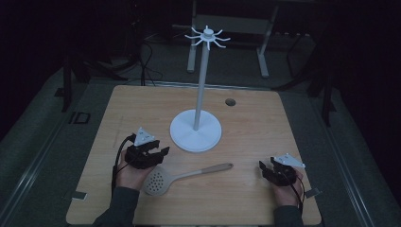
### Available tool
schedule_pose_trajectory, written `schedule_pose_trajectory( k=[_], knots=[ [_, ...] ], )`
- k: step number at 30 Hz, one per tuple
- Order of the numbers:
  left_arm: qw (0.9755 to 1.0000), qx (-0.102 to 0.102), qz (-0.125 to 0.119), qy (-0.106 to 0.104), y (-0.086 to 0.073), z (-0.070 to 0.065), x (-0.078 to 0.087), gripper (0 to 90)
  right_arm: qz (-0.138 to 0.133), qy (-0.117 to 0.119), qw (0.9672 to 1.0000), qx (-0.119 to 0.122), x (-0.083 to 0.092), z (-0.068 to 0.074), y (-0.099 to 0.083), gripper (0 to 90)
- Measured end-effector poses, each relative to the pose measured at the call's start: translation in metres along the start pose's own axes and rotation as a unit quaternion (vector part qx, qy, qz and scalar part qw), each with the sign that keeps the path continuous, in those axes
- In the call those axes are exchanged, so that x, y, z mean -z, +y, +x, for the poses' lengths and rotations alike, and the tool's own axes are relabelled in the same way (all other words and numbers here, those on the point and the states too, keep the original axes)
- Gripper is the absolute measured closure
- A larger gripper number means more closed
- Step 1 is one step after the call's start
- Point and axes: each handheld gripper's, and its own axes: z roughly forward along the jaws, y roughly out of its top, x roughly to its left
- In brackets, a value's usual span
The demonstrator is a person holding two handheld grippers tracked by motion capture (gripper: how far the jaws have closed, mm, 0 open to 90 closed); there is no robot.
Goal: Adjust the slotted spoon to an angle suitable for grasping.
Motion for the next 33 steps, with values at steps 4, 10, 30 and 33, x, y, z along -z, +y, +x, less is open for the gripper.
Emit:
schedule_pose_trajectory(
  k=[4, 10, 30, 33],
  knots=[
    [1.0, -0.005, 0.002, -0.004, 0.003, -0.002, -0.003, 53.5, 0.0, 0.0, 1.0, 0.001, 0.0, 0.0, 0.0, 45.2],
    [0.9999, -0.008, 0.004, -0.007, 0.006, -0.003, -0.006, 53.7, -0.001, 0.0, 1.0, -0.001, 0.0, 0.0, 0.0, 44.6],
    [0.9994, -0.024, 0.013, -0.019, 0.019, -0.01, -0.017, 53.4, -0.002, 0.001, 1.0, -0.003, 0.0, 0.0, 0.0, 44.6],
    [0.999, -0.035, 0.016, -0.024, 0.023, -0.013, -0.019, 53.5, -0.002, -0.002, 1.0, -0.005, 0.0, 0.0, 0.0, 43.2]
  ],
)
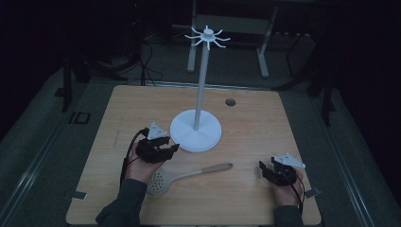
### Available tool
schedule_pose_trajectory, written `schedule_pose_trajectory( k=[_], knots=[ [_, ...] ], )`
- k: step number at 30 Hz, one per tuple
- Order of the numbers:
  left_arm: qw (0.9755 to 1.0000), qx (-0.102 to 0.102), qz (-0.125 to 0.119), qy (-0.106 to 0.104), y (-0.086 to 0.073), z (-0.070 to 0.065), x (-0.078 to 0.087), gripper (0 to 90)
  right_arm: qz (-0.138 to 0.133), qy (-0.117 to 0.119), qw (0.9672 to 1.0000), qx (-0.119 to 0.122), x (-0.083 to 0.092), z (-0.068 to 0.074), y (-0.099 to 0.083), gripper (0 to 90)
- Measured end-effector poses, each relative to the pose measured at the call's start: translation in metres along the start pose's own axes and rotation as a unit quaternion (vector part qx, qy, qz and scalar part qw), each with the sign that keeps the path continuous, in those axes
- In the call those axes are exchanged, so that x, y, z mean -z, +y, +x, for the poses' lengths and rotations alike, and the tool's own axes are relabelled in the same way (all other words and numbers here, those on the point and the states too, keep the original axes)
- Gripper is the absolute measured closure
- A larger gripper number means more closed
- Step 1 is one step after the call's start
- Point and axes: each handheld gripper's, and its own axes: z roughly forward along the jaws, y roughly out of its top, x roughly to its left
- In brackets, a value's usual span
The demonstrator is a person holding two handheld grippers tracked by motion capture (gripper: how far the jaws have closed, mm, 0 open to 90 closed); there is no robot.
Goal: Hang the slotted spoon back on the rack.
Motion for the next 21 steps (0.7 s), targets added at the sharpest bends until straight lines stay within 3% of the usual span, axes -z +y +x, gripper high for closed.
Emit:
schedule_pose_trajectory(
  k=[21],
  knots=[
    [0.9988, -0.033, 0.019, -0.03, 0.012, -0.001, -0.01, 54.1, -0.001, -0.003, 1.0, -0.002, -0.001, -0.001, 0.0, 41.0]
  ],
)
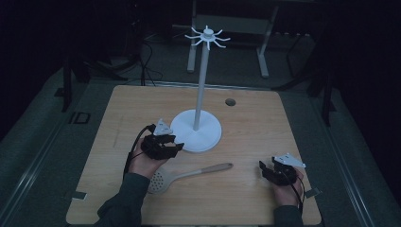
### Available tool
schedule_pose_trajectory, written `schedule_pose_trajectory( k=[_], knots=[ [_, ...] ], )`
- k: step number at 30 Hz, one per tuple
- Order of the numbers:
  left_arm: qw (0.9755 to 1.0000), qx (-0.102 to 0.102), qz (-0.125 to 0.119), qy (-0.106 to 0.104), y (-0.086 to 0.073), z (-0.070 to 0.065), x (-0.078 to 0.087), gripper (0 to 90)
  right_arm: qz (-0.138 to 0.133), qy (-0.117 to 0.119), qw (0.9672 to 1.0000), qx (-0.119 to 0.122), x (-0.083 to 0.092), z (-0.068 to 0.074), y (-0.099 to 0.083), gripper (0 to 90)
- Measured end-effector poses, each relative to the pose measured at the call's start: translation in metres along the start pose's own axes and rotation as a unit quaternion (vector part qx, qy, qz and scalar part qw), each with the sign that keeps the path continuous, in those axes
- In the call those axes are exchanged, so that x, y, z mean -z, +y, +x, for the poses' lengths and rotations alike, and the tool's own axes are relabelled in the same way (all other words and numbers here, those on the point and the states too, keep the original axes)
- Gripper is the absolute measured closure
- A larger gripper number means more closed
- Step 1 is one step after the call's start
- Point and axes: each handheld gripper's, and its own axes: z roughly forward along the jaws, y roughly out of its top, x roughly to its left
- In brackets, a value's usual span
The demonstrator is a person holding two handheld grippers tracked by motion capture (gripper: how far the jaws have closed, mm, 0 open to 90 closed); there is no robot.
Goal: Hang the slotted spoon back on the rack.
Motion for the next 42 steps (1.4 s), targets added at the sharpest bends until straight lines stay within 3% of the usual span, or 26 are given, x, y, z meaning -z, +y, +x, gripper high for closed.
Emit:
schedule_pose_trajectory(
  k=[14, 24, 42],
  knots=[
    [0.9997, -0.014, 0.017, -0.006, 0.009, -0.002, -0.009, 52.8, 0.001, 0.002, 1.0, 0.003, 0.0, 0.0, 0.0, 40.7],
    [0.9989, -0.028, 0.028, -0.026, 0.018, -0.004, -0.014, 53.3, 0.001, 0.001, 1.0, 0.006, 0.0, 0.001, 0.0, 41.8],
    [0.9945, -0.067, 0.068, -0.043, 0.029, -0.015, -0.029, 54.4, 0.0, 0.003, 0.9999, 0.011, -0.001, 0.001, 0.001, 41.7]
  ],
)
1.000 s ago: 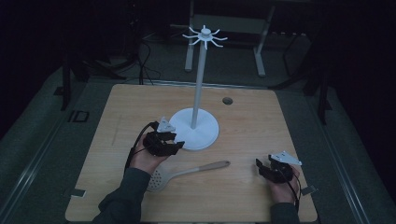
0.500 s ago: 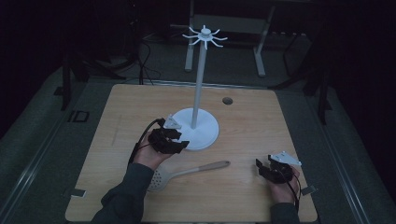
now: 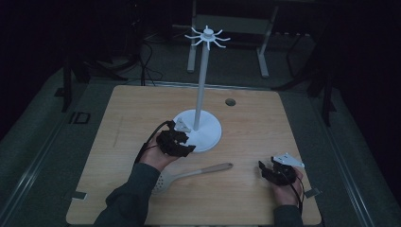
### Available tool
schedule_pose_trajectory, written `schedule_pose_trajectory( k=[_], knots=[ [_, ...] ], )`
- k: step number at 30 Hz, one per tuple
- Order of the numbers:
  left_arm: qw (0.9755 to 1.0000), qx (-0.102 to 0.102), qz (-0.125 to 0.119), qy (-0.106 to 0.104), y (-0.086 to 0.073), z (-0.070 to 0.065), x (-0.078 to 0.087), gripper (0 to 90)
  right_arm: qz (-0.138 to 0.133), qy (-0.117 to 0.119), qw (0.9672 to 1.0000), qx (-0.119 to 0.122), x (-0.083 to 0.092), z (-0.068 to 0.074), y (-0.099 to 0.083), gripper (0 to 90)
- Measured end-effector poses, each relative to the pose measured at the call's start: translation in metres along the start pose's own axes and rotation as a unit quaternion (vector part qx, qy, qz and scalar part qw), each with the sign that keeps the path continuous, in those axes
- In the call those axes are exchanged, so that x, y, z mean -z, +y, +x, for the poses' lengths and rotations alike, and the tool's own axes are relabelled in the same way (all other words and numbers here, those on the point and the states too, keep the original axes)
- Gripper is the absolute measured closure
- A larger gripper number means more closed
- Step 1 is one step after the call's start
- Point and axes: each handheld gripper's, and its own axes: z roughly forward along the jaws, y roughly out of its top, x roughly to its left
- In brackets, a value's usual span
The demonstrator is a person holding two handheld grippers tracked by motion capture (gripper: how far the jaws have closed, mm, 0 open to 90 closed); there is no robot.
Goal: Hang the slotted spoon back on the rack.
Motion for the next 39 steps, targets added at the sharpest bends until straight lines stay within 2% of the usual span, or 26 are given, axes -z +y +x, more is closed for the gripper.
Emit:
schedule_pose_trajectory(
  k=[7, 15, 16, 24, 28, 39],
  knots=[
    [0.9997, -0.014, 0.02, -0.008, 0.005, -0.004, -0.008, 56.4, 0.0, 0.0, 1.0, 0.0, 0.0, 0.0, 0.0, 41.6],
    [0.999, -0.021, 0.038, -0.014, 0.005, -0.006, -0.016, 56.8, 0.0, 0.0, 1.0, 0.0, 0.0, 0.0, 0.0, 41.5],
    [0.9985, -0.025, 0.046, -0.015, 0.005, -0.007, -0.018, 57.0, 0.0, 0.0, 1.0, 0.0, 0.0, 0.0, 0.0, 41.5],
    [0.9972, -0.031, 0.064, -0.021, 0.005, -0.011, -0.026, 58.3, 0.0, 0.001, 1.0, -0.001, 0.0, 0.0, 0.0, 41.4],
    [0.9957, -0.038, 0.081, -0.023, 0.005, -0.013, -0.032, 58.5, 0.0, 0.001, 1.0, 0.0, 0.0, 0.0, 0.0, 41.3],
    [0.9932, -0.046, 0.104, -0.025, 0.004, -0.017, -0.044, 58.2, 0.001, 0.002, 1.0, 0.001, 0.0, 0.0, 0.0, 41.2]
  ],
)
